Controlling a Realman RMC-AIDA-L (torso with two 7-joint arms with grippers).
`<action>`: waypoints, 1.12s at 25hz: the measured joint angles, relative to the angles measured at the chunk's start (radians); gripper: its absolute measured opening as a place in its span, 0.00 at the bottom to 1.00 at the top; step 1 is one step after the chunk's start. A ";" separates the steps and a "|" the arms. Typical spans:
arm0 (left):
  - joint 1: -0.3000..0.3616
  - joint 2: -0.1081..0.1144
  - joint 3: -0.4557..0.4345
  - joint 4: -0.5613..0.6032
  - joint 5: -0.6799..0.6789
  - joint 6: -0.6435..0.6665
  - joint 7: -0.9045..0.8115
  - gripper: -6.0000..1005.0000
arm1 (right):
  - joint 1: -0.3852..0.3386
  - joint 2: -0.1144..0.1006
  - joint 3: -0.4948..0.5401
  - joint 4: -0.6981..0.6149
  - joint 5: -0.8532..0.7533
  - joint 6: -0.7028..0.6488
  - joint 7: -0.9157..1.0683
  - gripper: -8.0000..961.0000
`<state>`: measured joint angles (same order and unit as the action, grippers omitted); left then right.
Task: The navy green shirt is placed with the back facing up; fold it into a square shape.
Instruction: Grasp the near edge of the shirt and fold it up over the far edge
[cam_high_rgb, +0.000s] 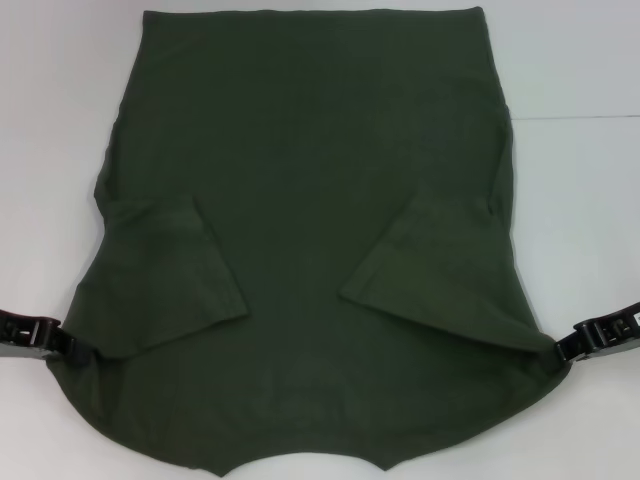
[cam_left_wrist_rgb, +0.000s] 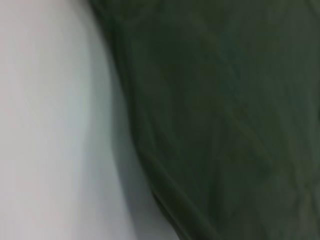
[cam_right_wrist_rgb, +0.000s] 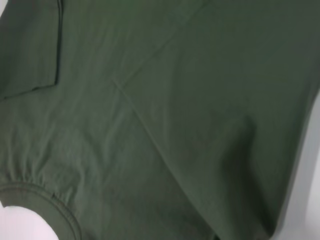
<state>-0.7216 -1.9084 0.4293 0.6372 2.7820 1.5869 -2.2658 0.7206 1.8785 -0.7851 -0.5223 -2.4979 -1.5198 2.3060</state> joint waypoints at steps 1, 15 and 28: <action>0.000 0.001 -0.001 0.001 -0.003 0.006 0.003 0.02 | 0.000 -0.001 0.000 -0.005 -0.003 -0.004 0.000 0.06; -0.012 0.007 -0.003 0.032 -0.011 0.091 0.028 0.02 | -0.003 -0.026 -0.002 -0.058 -0.028 -0.072 -0.001 0.05; -0.010 0.016 -0.019 0.041 -0.019 0.220 0.072 0.02 | -0.028 -0.045 0.006 -0.098 -0.033 -0.114 -0.015 0.05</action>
<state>-0.7319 -1.8927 0.4102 0.6783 2.7625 1.8069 -2.1934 0.6929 1.8334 -0.7792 -0.6205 -2.5311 -1.6335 2.2909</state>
